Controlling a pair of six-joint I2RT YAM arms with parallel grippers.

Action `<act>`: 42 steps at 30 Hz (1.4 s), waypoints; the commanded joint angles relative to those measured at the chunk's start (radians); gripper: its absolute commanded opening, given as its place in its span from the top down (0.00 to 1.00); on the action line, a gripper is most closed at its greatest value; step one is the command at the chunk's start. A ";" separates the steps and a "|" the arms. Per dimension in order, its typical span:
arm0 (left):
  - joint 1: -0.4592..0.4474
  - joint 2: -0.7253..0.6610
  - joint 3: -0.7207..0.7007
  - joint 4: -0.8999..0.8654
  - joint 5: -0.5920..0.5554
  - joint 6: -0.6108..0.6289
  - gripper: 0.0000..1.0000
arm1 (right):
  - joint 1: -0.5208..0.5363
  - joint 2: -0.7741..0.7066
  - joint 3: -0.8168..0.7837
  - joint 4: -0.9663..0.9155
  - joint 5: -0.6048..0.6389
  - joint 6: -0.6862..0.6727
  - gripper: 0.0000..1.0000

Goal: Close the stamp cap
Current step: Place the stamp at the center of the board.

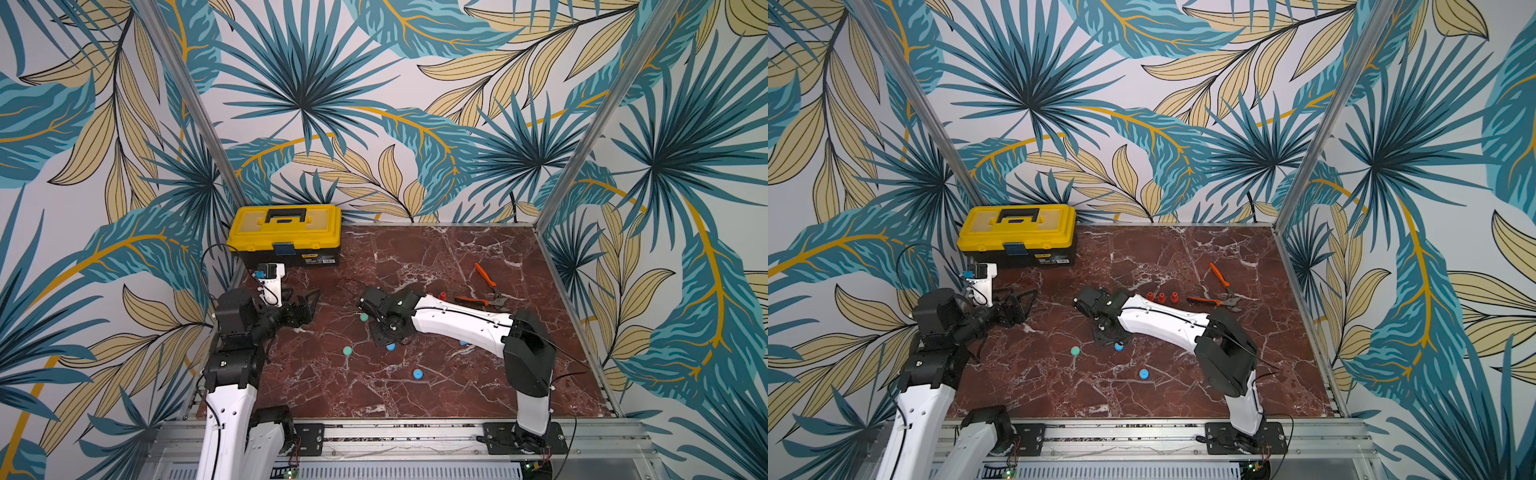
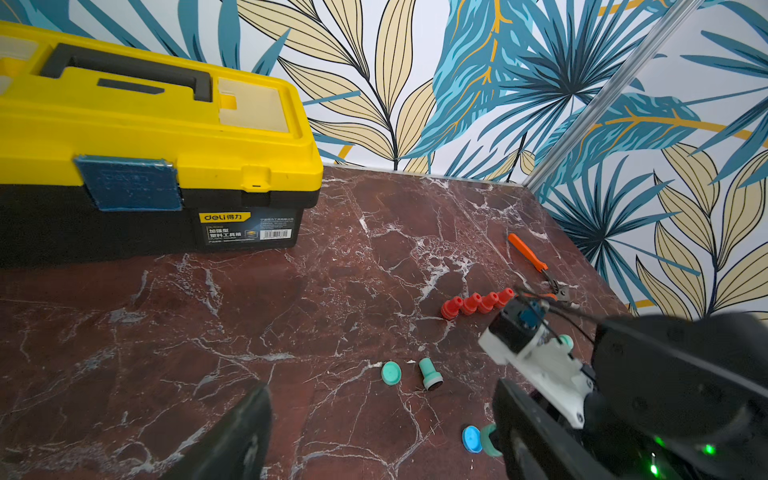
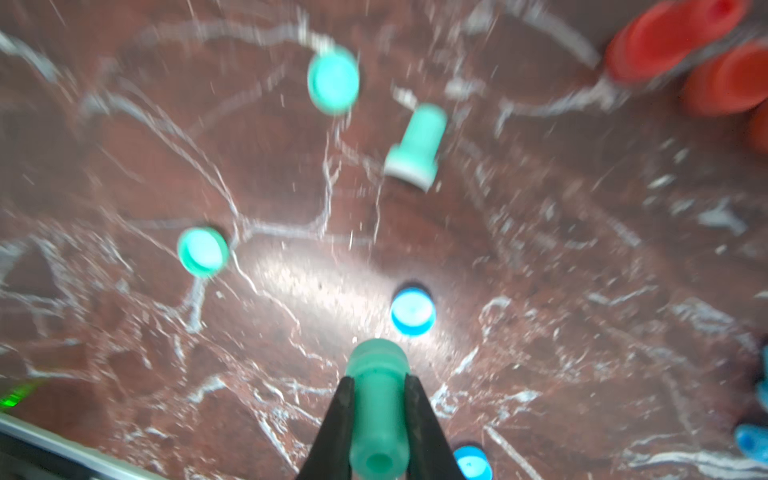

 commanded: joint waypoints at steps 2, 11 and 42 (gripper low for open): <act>0.014 -0.010 -0.008 0.020 0.016 0.004 0.15 | -0.064 0.046 0.075 -0.055 0.018 -0.059 1.00; 0.016 -0.004 -0.009 0.020 0.021 0.002 0.15 | -0.182 0.220 0.270 -0.086 0.020 -0.127 1.00; 0.026 0.031 -0.002 0.020 0.045 -0.002 0.15 | -0.265 0.436 0.504 -0.121 0.001 -0.201 0.64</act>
